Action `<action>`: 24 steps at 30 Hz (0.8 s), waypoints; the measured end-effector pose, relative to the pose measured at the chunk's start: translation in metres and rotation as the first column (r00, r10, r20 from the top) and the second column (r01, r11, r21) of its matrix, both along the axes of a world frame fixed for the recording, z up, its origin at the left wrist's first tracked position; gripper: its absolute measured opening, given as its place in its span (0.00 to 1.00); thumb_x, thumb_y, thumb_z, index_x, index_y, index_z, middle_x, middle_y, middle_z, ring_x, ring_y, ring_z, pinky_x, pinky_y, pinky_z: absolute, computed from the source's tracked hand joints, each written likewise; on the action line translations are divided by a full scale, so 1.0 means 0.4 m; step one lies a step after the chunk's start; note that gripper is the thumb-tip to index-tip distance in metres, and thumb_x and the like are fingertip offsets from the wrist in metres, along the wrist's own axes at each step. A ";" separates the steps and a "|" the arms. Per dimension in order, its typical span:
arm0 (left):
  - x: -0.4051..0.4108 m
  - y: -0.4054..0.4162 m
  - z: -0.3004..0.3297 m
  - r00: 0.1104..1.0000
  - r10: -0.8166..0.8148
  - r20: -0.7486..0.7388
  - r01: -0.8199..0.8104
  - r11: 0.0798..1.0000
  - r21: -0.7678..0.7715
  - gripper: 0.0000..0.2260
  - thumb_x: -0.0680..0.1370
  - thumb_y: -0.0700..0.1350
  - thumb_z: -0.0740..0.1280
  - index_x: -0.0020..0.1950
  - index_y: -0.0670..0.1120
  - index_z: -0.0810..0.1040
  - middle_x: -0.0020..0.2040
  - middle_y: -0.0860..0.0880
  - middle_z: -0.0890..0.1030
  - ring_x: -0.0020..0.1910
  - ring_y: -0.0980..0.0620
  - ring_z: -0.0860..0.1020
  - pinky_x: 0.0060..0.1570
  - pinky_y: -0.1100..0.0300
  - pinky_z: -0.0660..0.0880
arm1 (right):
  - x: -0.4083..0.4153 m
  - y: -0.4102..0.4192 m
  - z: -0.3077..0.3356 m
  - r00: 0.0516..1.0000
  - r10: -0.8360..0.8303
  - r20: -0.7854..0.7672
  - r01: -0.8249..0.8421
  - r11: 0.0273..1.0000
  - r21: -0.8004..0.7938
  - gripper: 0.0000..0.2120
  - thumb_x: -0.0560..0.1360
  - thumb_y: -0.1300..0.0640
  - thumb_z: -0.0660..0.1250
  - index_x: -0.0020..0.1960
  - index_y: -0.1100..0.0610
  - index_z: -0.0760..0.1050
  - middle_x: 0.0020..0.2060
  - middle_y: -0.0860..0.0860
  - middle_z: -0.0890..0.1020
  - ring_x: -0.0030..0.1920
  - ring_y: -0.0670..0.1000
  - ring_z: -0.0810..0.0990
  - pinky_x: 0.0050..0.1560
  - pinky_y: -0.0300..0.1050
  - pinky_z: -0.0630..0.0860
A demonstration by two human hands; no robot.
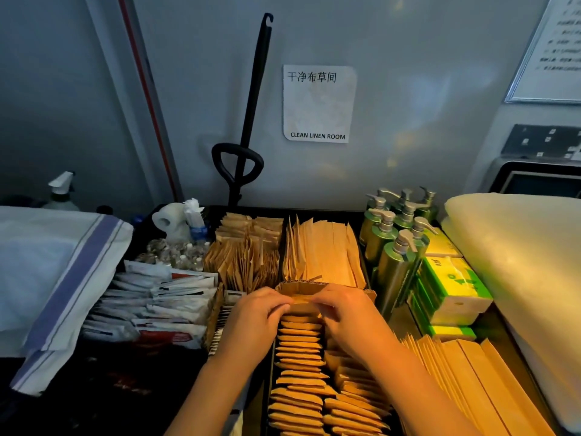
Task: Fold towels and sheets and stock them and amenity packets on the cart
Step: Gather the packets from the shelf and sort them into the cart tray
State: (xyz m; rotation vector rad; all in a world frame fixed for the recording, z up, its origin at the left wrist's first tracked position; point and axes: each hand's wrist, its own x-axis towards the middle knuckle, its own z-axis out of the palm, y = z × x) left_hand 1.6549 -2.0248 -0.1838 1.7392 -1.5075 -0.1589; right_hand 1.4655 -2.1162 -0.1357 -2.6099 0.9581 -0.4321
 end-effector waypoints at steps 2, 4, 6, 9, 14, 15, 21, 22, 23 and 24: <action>-0.002 0.008 -0.006 0.999 0.028 0.020 -0.027 0.998 -0.060 0.08 0.79 0.44 0.73 0.56 0.55 0.86 0.50 0.63 0.81 0.51 0.63 0.79 0.53 0.58 0.79 | 0.005 -0.002 0.012 0.996 -0.019 -0.088 0.018 1.000 -0.010 0.08 0.79 0.61 0.69 0.53 0.52 0.83 0.51 0.44 0.82 0.53 0.48 0.78 0.57 0.44 0.78; -0.005 0.012 -0.010 0.998 0.049 0.047 -0.045 0.995 -0.093 0.08 0.78 0.42 0.74 0.54 0.54 0.86 0.49 0.63 0.81 0.50 0.63 0.79 0.51 0.60 0.79 | 0.013 -0.008 0.021 0.984 -0.026 -0.174 0.024 1.000 -0.013 0.08 0.78 0.61 0.69 0.53 0.51 0.82 0.51 0.45 0.82 0.53 0.50 0.79 0.57 0.46 0.79; -0.004 0.007 -0.016 0.996 0.062 0.062 -0.058 0.996 -0.072 0.08 0.78 0.42 0.74 0.53 0.53 0.86 0.49 0.61 0.81 0.49 0.62 0.79 0.51 0.59 0.79 | 0.024 -0.014 0.025 0.962 -0.024 -0.270 0.023 1.000 -0.007 0.08 0.78 0.60 0.68 0.53 0.49 0.81 0.52 0.46 0.82 0.54 0.52 0.79 0.57 0.47 0.80; -0.001 -0.005 -0.022 0.995 0.038 0.094 -0.040 0.999 0.019 0.07 0.78 0.41 0.73 0.53 0.52 0.87 0.49 0.59 0.82 0.51 0.59 0.78 0.54 0.55 0.78 | 0.036 -0.011 -0.001 0.949 -0.049 -0.313 0.049 0.999 -0.008 0.08 0.81 0.55 0.67 0.56 0.45 0.81 0.54 0.46 0.82 0.56 0.52 0.78 0.57 0.47 0.79; 0.001 -0.016 -0.019 0.987 0.003 0.163 -0.011 0.999 0.045 0.07 0.80 0.45 0.72 0.53 0.56 0.86 0.49 0.62 0.80 0.51 0.62 0.74 0.52 0.57 0.76 | 0.021 -0.016 -0.045 0.985 -0.095 -0.146 0.083 0.993 -0.085 0.08 0.80 0.50 0.68 0.57 0.41 0.82 0.53 0.40 0.82 0.56 0.48 0.76 0.54 0.43 0.75; 0.001 -0.017 -0.023 0.985 0.003 0.173 -0.013 0.998 0.054 0.07 0.80 0.45 0.71 0.53 0.56 0.86 0.49 0.62 0.80 0.51 0.61 0.74 0.52 0.57 0.76 | 0.021 -0.017 -0.049 0.985 -0.090 -0.144 0.077 0.993 -0.092 0.08 0.80 0.50 0.69 0.56 0.41 0.82 0.52 0.40 0.81 0.56 0.47 0.76 0.53 0.42 0.75; -0.003 -0.016 -0.015 0.993 0.017 0.120 -0.029 0.995 0.098 0.06 0.80 0.46 0.71 0.53 0.54 0.87 0.50 0.61 0.79 0.51 0.61 0.76 0.55 0.57 0.77 | 0.042 -0.014 -0.016 0.955 -0.042 -0.293 0.040 0.999 -0.016 0.11 0.82 0.54 0.67 0.62 0.43 0.82 0.59 0.45 0.80 0.61 0.52 0.76 0.62 0.47 0.77; -0.001 -0.007 -0.008 0.995 0.016 0.103 -0.026 0.995 0.095 0.06 0.80 0.46 0.72 0.53 0.54 0.87 0.50 0.62 0.79 0.51 0.61 0.76 0.56 0.58 0.77 | 0.041 -0.013 -0.007 0.951 -0.033 -0.306 0.029 0.999 -0.016 0.12 0.82 0.54 0.67 0.63 0.43 0.82 0.60 0.45 0.80 0.62 0.52 0.76 0.63 0.47 0.76; 0.004 0.005 -0.001 0.997 0.029 0.076 -0.034 0.996 0.077 0.06 0.79 0.46 0.72 0.53 0.55 0.86 0.50 0.62 0.79 0.50 0.62 0.77 0.55 0.60 0.77 | 0.036 -0.006 -0.003 0.958 -0.035 -0.284 0.025 0.999 -0.040 0.13 0.82 0.53 0.66 0.64 0.43 0.81 0.61 0.45 0.80 0.63 0.52 0.76 0.64 0.47 0.76; 0.013 0.021 0.007 0.997 0.054 0.047 -0.056 0.997 0.050 0.05 0.79 0.45 0.72 0.52 0.55 0.86 0.50 0.63 0.80 0.50 0.63 0.78 0.54 0.62 0.77 | 0.032 0.003 -0.002 0.971 -0.047 -0.235 0.031 0.997 -0.069 0.14 0.82 0.53 0.67 0.66 0.43 0.80 0.61 0.44 0.80 0.64 0.51 0.76 0.64 0.47 0.76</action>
